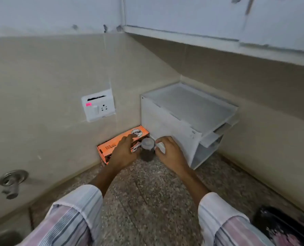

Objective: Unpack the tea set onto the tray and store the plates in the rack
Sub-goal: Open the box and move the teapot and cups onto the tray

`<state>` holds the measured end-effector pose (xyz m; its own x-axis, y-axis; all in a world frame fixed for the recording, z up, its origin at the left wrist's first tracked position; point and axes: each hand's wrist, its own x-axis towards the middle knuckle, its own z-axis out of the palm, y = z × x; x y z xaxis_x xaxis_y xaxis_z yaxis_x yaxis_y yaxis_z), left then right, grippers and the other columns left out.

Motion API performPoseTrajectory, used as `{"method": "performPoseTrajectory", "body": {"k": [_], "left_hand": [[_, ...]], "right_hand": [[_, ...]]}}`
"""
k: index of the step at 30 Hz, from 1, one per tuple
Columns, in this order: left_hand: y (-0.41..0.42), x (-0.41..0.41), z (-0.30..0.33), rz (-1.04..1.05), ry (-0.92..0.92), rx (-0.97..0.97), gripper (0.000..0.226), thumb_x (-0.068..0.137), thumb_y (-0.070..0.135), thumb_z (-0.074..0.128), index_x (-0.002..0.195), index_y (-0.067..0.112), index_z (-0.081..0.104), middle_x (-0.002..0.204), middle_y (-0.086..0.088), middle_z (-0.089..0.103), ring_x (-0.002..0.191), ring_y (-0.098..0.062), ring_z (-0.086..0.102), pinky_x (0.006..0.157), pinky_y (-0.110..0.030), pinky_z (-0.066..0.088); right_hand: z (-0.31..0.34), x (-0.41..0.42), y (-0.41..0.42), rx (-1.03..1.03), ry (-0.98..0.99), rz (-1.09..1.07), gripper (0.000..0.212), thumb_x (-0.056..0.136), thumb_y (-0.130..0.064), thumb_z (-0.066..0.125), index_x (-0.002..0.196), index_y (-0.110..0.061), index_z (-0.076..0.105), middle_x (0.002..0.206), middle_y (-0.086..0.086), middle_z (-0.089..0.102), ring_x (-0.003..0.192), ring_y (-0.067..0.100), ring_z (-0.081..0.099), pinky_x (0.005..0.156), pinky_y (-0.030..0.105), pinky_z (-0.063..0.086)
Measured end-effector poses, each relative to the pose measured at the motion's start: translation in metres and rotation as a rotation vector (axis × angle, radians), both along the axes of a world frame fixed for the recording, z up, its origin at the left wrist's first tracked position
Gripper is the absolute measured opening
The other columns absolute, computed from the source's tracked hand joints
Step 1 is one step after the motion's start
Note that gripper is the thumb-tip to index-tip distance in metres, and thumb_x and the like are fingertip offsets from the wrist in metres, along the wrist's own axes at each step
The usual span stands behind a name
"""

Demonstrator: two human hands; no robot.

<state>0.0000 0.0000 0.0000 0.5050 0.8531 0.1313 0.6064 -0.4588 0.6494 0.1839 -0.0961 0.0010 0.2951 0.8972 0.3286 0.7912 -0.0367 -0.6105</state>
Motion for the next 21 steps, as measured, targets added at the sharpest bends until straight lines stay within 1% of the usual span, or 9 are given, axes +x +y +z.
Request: {"method": "performPoseTrajectory", "body": {"k": [3,4,5,8,10,12,16,19,21], "left_hand": [[0.048,0.005,-0.017,0.018,0.028,-0.025,0.069,0.073,0.058,0.057,0.135,0.034,0.041,0.131,-0.006,0.052,0.12,-0.027,0.053,0.094,-0.047,0.051],[0.06,0.005,-0.023,0.028,0.042,-0.051,0.069,0.071,0.058,0.059,0.134,0.036,0.041,0.133,-0.006,0.051,0.12,-0.027,0.054,0.094,-0.047,0.051],[0.077,0.007,-0.033,0.036,0.057,-0.045,0.07,0.07,0.057,0.062,0.134,0.038,0.042,0.134,-0.006,0.051,0.119,-0.028,0.055,0.094,-0.046,0.051],[0.111,0.01,-0.052,0.008,0.207,0.063,0.075,0.067,0.059,0.063,0.136,0.036,0.044,0.135,-0.009,0.053,0.113,-0.032,0.058,0.094,-0.045,0.051],[0.128,0.011,-0.063,-0.001,0.313,0.13,0.079,0.065,0.06,0.062,0.138,0.035,0.044,0.138,-0.007,0.051,0.119,-0.033,0.054,0.098,-0.048,0.047],[0.14,0.011,-0.07,-0.001,0.388,0.2,0.083,0.063,0.06,0.066,0.139,0.035,0.042,0.14,-0.005,0.049,0.126,-0.032,0.049,0.101,-0.048,0.041],[0.152,0.015,-0.075,-0.024,0.526,0.298,0.095,0.06,0.064,0.07,0.144,0.033,0.038,0.138,-0.008,0.052,0.125,-0.035,0.044,0.098,-0.049,0.038],[0.15,0.02,-0.074,-0.039,0.582,0.259,0.105,0.057,0.069,0.072,0.148,0.036,0.031,0.142,-0.008,0.051,0.127,-0.038,0.043,0.098,-0.05,0.038],[0.142,0.019,-0.074,-0.024,0.55,0.145,0.107,0.057,0.069,0.072,0.15,0.041,0.026,0.146,-0.009,0.044,0.127,-0.04,0.043,0.099,-0.053,0.04]], "right_hand": [[-0.032,0.002,0.048,-0.033,0.037,-0.001,0.025,0.088,-0.027,0.065,0.112,-0.022,0.065,0.115,-0.003,0.061,0.103,0.015,0.061,0.083,0.033,0.052],[-0.038,0.0,0.058,-0.091,0.051,-0.007,0.028,0.087,-0.028,0.065,0.114,-0.022,0.065,0.116,-0.003,0.061,0.103,0.016,0.061,0.084,0.035,0.053],[-0.053,0.002,0.075,-0.09,0.057,-0.013,0.032,0.085,-0.029,0.066,0.116,-0.021,0.065,0.117,-0.002,0.061,0.106,0.017,0.061,0.086,0.036,0.053],[-0.073,0.006,0.104,-0.113,0.049,-0.087,0.043,0.078,-0.033,0.067,0.119,-0.018,0.067,0.117,0.004,0.063,0.111,0.024,0.06,0.093,0.039,0.052],[-0.089,0.009,0.118,-0.139,0.067,-0.106,0.046,0.077,-0.03,0.073,0.12,-0.015,0.066,0.118,0.007,0.063,0.113,0.027,0.06,0.096,0.039,0.051],[-0.099,0.009,0.128,-0.181,0.087,-0.077,0.054,0.078,-0.029,0.077,0.126,-0.014,0.06,0.125,0.008,0.062,0.118,0.028,0.057,0.097,0.039,0.05],[-0.11,0.004,0.141,-0.218,0.055,-0.063,0.073,0.075,-0.03,0.083,0.138,-0.014,0.051,0.135,0.011,0.059,0.123,0.032,0.054,0.096,0.045,0.051],[-0.114,0.002,0.143,-0.211,0.048,-0.082,0.073,0.076,-0.029,0.082,0.14,-0.013,0.05,0.134,0.011,0.06,0.121,0.033,0.058,0.094,0.044,0.051],[-0.112,0.0,0.138,-0.23,0.01,-0.088,0.072,0.075,-0.029,0.081,0.139,-0.013,0.051,0.134,0.011,0.06,0.119,0.034,0.06,0.092,0.043,0.052]]}}
